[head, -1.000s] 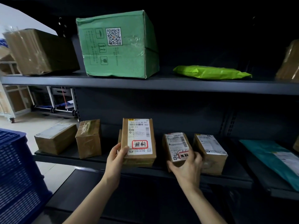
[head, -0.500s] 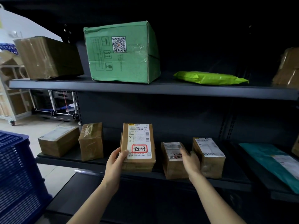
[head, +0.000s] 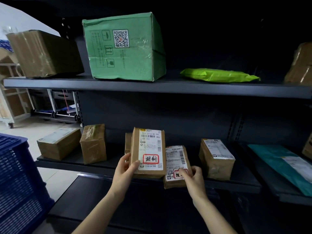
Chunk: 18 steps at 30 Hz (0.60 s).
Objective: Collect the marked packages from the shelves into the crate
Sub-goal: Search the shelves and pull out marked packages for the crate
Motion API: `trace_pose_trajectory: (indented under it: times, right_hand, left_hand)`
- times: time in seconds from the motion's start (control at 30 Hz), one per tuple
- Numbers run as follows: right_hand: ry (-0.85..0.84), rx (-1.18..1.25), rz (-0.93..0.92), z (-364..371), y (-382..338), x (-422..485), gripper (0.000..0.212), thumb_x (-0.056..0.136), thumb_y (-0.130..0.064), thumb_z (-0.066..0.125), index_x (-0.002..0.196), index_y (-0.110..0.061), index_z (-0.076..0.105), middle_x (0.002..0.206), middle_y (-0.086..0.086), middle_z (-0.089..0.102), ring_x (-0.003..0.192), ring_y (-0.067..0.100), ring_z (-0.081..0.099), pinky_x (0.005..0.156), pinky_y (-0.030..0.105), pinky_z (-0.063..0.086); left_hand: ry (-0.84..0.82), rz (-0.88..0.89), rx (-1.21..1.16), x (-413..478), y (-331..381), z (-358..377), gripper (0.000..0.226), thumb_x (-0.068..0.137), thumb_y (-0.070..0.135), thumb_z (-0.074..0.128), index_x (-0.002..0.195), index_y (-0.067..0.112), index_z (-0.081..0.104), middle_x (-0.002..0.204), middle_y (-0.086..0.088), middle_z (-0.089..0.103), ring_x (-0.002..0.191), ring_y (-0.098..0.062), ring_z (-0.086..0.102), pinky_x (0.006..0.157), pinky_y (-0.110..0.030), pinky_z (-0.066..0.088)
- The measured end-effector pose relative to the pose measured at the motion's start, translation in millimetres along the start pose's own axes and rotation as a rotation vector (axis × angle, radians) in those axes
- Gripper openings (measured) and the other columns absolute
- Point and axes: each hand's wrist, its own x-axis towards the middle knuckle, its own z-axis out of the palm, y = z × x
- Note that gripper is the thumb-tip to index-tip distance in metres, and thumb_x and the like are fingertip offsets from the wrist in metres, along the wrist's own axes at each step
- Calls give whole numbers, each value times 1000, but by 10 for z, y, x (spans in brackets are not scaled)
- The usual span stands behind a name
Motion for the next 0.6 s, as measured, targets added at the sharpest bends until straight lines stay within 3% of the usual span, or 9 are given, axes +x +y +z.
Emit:
trace_pose_trajectory:
  times: [0.17,0.33,0.4,0.5,0.6]
  right_hand:
    - [-117,9,-28,-15,19,-34,35,88,-18,60,117,-33,48,99,-14,65,84,-3,64,58,11,48]
    - [-170,-13,-116,-82,6,-103,44,91,-18,56,130,-33,44,108,-18,62,91,-8,62,67,9,48]
    - [-174,-17,-160,-118,-27,-114,48,91,-16,55,134,-30,41,111,-19,61,92,-13,60,68,4,47]
    - [-152,-21,-234,-169,-114,-103,53,90,-13,56,138,-25,38,111,-18,61,94,-14,58,70,2,45]
    - [-173,-32,-312,-250,-216,-108,53,88,-11,60,131,-34,40,112,-23,58,98,-18,55,71,-1,43]
  left_hand:
    - [-3,-14,-20,-44,-76,1,44,87,22,60,127,30,46,113,2,67,98,-11,68,69,-16,54]
    - [-60,-34,-58,-42,-75,2,38,92,20,53,130,23,52,116,0,69,109,-19,64,95,-37,49]
    - [-73,-33,-69,-23,-69,7,38,91,21,52,129,22,54,117,-2,69,110,-21,64,98,-41,46]
    - [-109,-25,-73,15,-27,41,40,85,28,56,124,23,58,116,-3,69,110,-20,64,93,-36,47]
    - [-137,-20,-75,96,25,50,35,91,23,52,125,18,57,114,-3,70,106,-19,66,84,-30,49]
